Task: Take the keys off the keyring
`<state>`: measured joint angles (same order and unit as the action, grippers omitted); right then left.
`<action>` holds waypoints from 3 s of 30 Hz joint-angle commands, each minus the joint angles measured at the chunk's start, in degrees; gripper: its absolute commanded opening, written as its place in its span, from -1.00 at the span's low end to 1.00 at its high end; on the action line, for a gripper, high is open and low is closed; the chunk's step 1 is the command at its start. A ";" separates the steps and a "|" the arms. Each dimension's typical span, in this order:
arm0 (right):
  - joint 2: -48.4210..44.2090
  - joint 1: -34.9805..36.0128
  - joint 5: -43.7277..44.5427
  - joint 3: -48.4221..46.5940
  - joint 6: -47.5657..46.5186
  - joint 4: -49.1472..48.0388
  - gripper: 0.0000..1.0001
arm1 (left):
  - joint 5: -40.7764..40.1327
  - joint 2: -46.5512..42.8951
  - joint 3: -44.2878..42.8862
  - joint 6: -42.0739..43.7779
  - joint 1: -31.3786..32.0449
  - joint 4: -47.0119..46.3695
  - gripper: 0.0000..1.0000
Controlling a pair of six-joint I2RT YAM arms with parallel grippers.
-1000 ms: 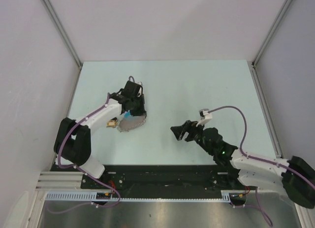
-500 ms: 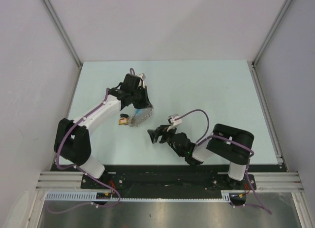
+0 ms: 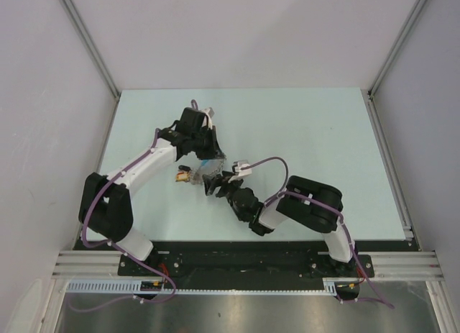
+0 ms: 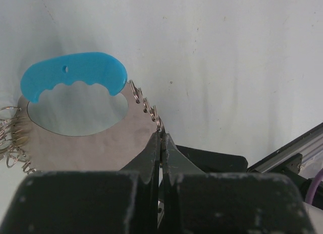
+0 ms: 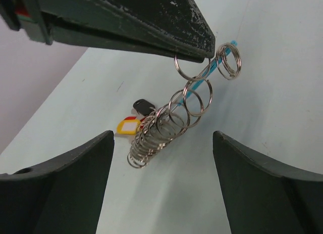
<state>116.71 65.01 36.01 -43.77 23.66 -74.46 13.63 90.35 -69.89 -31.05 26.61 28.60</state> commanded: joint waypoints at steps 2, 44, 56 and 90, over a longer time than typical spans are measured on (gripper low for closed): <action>4.05 -0.50 6.97 -5.53 -0.90 -15.63 0.60 | 2.37 -2.02 -1.04 -0.06 -0.07 -1.35 -0.99; -58.07 -32.40 -60.52 16.96 17.81 22.34 -1.00 | 43.14 -15.20 9.94 21.91 -4.12 -19.54 0.58; -59.40 -35.30 -62.90 17.05 29.51 13.82 -1.00 | 47.89 -14.94 13.81 16.72 3.45 -30.97 0.58; -79.80 -19.45 -41.91 14.59 -0.52 59.08 0.41 | 13.80 -27.42 12.06 -7.17 5.56 -29.66 -1.00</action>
<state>35.92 35.66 -13.32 -27.57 33.43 -18.26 34.57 65.41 -54.50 -31.86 32.45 1.21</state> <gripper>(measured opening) 0.749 0.055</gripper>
